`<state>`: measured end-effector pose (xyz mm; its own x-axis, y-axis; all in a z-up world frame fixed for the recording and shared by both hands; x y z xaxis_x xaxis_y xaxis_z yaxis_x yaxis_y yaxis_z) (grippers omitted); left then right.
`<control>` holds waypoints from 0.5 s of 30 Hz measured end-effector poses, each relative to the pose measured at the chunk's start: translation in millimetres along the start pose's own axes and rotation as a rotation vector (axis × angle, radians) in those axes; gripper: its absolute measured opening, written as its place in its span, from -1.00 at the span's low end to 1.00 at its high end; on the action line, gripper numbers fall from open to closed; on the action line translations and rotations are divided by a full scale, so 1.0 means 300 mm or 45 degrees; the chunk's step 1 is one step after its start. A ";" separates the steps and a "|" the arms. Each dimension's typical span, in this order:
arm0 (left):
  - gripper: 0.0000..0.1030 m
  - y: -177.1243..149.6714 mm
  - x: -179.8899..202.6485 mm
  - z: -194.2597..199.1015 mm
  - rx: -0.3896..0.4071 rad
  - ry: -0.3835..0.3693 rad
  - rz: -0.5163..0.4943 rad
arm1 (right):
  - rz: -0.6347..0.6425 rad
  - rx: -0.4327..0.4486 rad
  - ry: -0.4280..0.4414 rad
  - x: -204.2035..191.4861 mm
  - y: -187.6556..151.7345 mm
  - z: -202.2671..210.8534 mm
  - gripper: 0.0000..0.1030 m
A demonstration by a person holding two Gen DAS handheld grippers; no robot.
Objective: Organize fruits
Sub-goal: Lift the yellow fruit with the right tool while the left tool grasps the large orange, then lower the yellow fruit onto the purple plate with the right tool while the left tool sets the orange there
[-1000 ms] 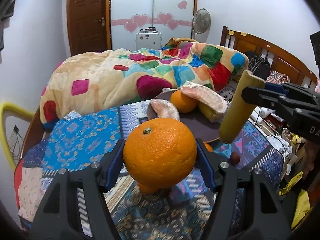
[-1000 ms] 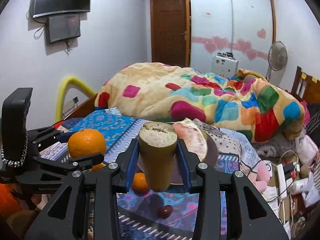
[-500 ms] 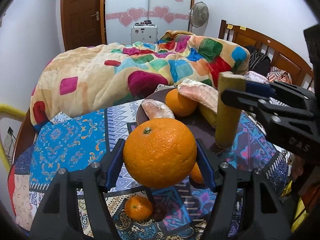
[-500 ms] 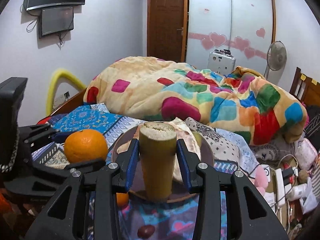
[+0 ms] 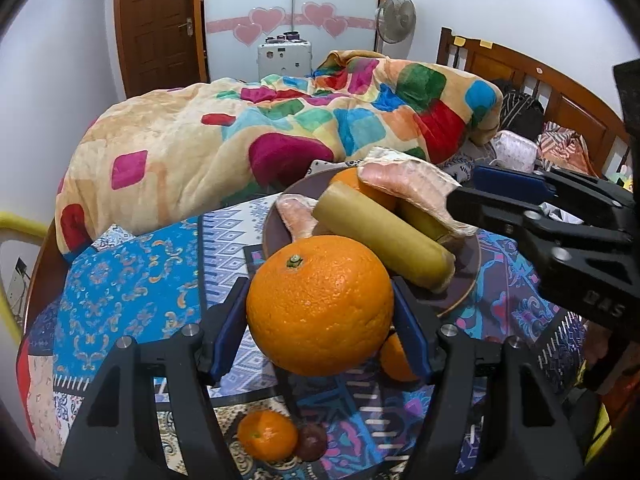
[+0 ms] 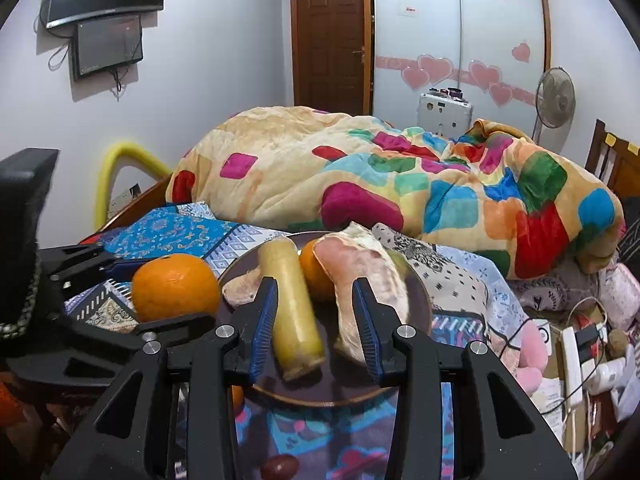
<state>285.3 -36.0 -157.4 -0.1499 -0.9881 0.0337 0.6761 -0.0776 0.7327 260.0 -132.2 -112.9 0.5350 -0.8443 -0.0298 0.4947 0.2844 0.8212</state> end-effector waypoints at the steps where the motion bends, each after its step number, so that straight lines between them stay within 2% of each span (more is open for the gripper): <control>1: 0.31 0.001 0.007 -0.004 -0.003 0.001 -0.007 | -0.008 0.002 0.005 0.003 -0.003 0.007 -0.31; 15: 0.32 0.018 0.091 -0.104 -0.037 0.043 -0.081 | -0.024 -0.013 -0.017 0.075 -0.084 0.025 -0.29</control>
<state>307.5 -67.6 -173.7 -0.1694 -0.9849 -0.0358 0.6867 -0.1440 0.7125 254.5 -161.8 -130.1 0.5162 -0.8556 -0.0378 0.5118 0.2728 0.8147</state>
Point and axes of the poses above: each gripper's, at about its wrist camera, not at the fingertips, and z roughly against the way its jaws point, x to its right, y to its top, the point moved 7 cm from there along -z, roughly the way its jaws point, and after that the axes turned 2 degrees about x, right-handed, at the moved point
